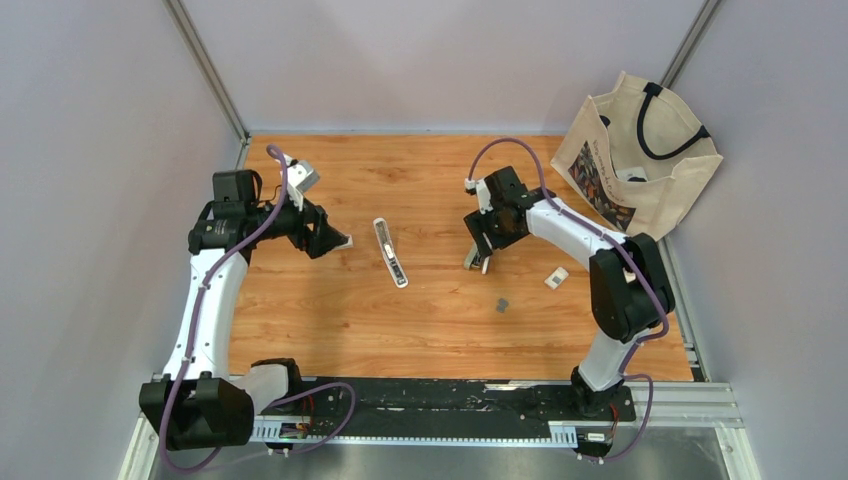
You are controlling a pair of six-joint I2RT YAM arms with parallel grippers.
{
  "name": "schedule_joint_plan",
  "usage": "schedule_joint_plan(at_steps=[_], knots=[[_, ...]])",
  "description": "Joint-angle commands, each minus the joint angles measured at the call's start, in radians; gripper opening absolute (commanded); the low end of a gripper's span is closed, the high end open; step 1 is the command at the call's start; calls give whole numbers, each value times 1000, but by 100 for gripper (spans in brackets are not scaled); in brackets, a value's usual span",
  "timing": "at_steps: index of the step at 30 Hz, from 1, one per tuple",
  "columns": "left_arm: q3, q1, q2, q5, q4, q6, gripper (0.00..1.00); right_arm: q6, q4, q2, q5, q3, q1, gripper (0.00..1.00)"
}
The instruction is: Load the staples into the stapler
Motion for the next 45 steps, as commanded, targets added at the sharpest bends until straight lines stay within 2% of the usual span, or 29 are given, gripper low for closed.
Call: schedule_joint_plan(at_steps=[1,7,15,28,36,45], knots=[[1,-6,-28,-1,33,-23,90,105,14,-1,-100,-33,-53,64],[1,-10,-20,-13,49,-44,90,163,26,40,-207,-35,-85,59],[4,-24,-12,-30,56,-49,90,197,28,80,-261,-18,-93,59],[8,-38,-3,-33,56,-50,91,180,29,109,-201,-29,-105,43],[8,-44,0,-36,56,-49,91,165,20,74,-57,-30,-106,34],[11,-58,9,-38,62,-50,91,128,51,74,-87,-46,-85,32]])
